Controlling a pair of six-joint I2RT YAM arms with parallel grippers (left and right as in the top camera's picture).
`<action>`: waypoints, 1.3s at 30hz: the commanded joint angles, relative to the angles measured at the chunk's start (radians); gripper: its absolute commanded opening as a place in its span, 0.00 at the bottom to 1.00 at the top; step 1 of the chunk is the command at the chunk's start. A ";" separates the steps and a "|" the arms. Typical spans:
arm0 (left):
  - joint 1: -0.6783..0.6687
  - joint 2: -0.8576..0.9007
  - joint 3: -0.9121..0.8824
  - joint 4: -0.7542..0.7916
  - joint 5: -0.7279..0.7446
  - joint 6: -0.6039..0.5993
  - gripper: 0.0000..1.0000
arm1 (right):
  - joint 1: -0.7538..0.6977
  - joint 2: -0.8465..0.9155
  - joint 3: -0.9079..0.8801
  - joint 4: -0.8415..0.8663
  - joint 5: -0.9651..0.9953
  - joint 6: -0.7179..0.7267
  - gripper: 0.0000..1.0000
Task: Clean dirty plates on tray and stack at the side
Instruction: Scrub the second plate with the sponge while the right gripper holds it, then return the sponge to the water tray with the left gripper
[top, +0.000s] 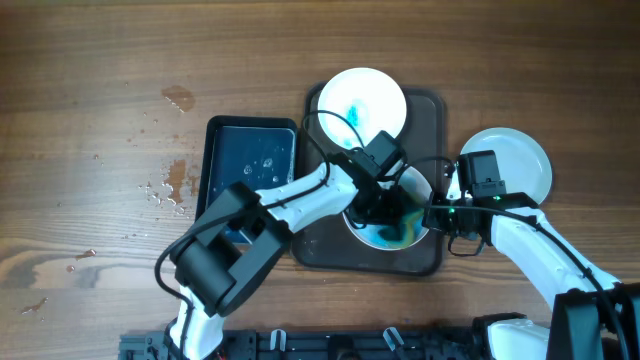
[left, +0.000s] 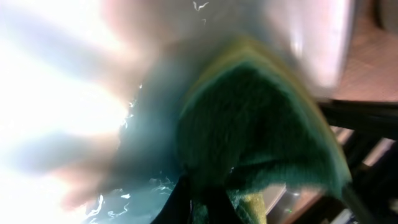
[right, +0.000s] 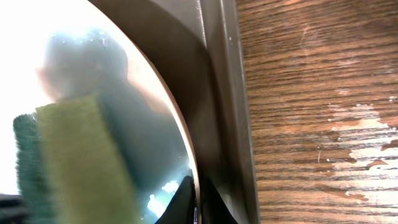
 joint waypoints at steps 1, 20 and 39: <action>0.094 -0.008 -0.031 -0.128 -0.327 -0.022 0.04 | 0.000 0.012 -0.001 -0.008 0.050 -0.021 0.04; 0.378 -0.513 -0.032 -0.490 -0.454 -0.012 0.04 | 0.000 0.013 -0.001 0.054 0.034 -0.029 0.04; 0.650 -0.674 -0.233 -0.396 -0.437 0.066 0.61 | 0.080 -0.001 0.459 -0.511 0.058 -0.105 0.04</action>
